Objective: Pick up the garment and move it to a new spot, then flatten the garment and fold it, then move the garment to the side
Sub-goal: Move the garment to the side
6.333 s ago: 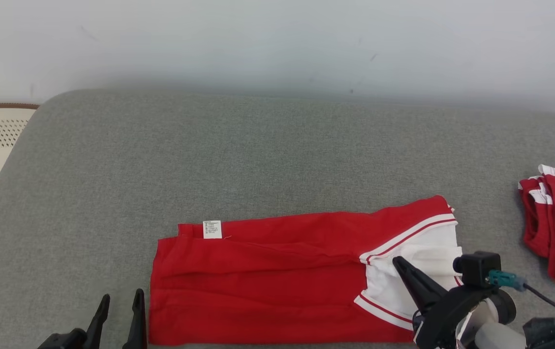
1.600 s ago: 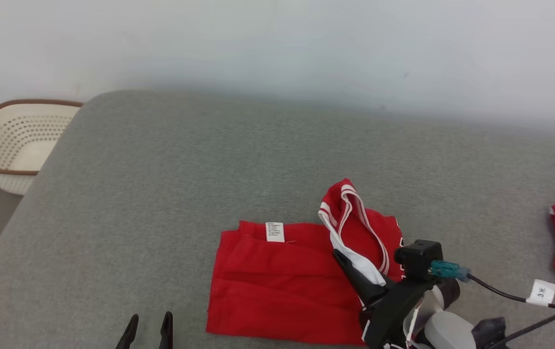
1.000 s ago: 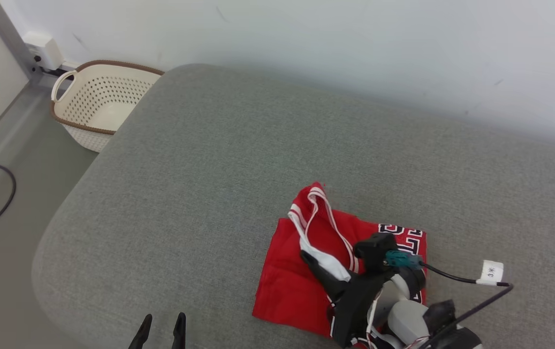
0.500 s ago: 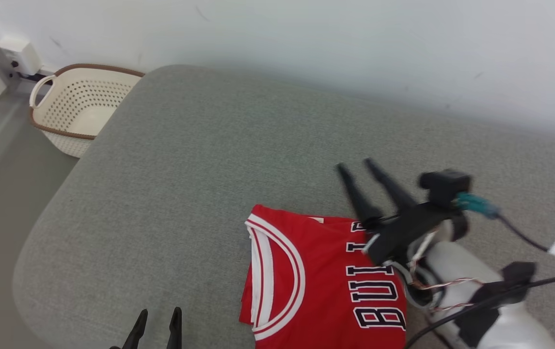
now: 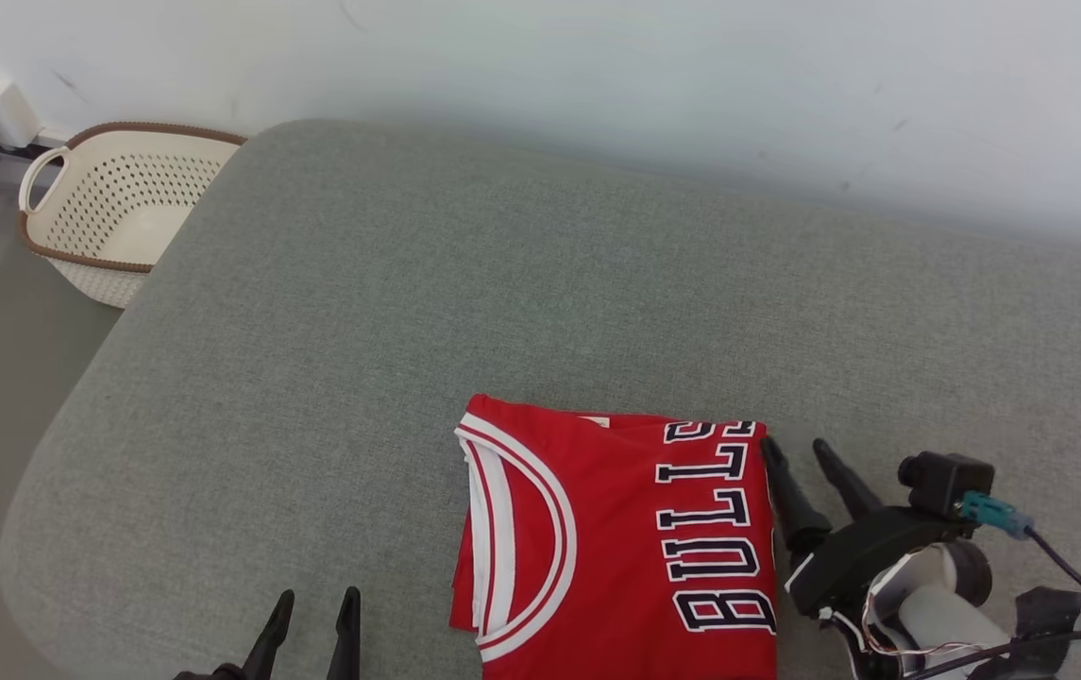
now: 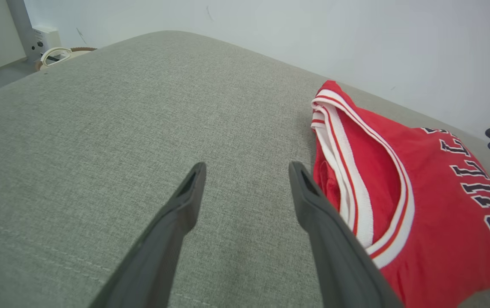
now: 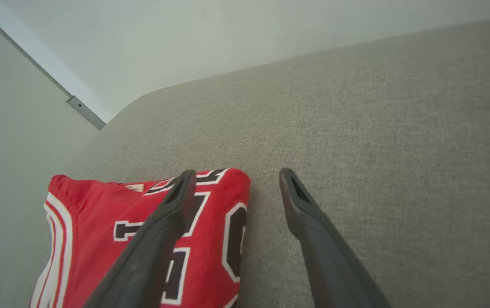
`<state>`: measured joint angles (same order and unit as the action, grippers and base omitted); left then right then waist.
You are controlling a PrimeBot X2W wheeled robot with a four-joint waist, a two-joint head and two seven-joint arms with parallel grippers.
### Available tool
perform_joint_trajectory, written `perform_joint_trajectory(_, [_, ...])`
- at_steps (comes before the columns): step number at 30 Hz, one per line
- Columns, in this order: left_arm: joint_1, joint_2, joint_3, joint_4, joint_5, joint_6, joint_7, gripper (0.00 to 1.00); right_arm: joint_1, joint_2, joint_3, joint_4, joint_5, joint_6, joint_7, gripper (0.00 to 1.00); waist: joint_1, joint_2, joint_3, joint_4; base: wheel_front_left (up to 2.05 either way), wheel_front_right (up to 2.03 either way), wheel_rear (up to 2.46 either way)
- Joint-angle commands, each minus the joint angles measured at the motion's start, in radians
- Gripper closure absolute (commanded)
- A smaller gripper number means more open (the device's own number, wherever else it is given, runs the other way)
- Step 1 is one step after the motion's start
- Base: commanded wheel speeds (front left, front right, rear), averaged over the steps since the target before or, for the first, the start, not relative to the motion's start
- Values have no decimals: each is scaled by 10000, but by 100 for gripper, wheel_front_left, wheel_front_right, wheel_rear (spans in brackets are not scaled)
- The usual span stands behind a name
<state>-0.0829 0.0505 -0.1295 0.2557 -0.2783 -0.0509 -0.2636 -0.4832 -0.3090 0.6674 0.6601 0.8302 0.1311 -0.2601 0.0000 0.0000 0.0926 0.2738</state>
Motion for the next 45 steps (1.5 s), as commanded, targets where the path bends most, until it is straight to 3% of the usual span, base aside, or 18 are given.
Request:
perform_joint_trajectory(1, [-47,8,6,10,5,-11,-2,0,46,51,49,9,172,-9,-20,0,0,0,46,49,0,0,0])
perform_joint_trajectory(15, [-226,6,-31,-46,30,-60,-2,0,-397,344,1352,1072,1391,-2,427,1,0,0,460,538,0,0,0])
perform_joint_trajectory(16, [-226,6,-33,-42,21,-64,-2,0,-442,335,1469,1120,1416,-2,451,42,0,0,477,551,0,0,0])
perform_joint_trajectory(17, [-253,6,-31,-39,12,-61,-2,0,-491,314,1558,1132,1428,-2,397,90,0,0,494,560,0,0,0])
perform_joint_trajectory(18, [-291,6,-31,-46,8,-56,-2,0,-550,271,1597,1176,1441,-2,329,100,0,0,506,566,0,0,0])
perform_joint_trajectory(27, [-133,8,100,-93,165,11,-2,0,-1096,-83,1065,1181,941,-4,-64,100,0,0,177,119,0,0,0])
perform_joint_trajectory(35, [16,9,212,-138,357,-72,-2,0,-790,-247,-115,631,-1164,-4,-58,100,0,0,-205,-753,0,0,0])
perform_joint_trajectory(45, [32,6,217,-249,459,-113,-2,0,-135,213,-1402,-25,-3357,-4,-58,100,0,0,-729,-2700,0,0,0])
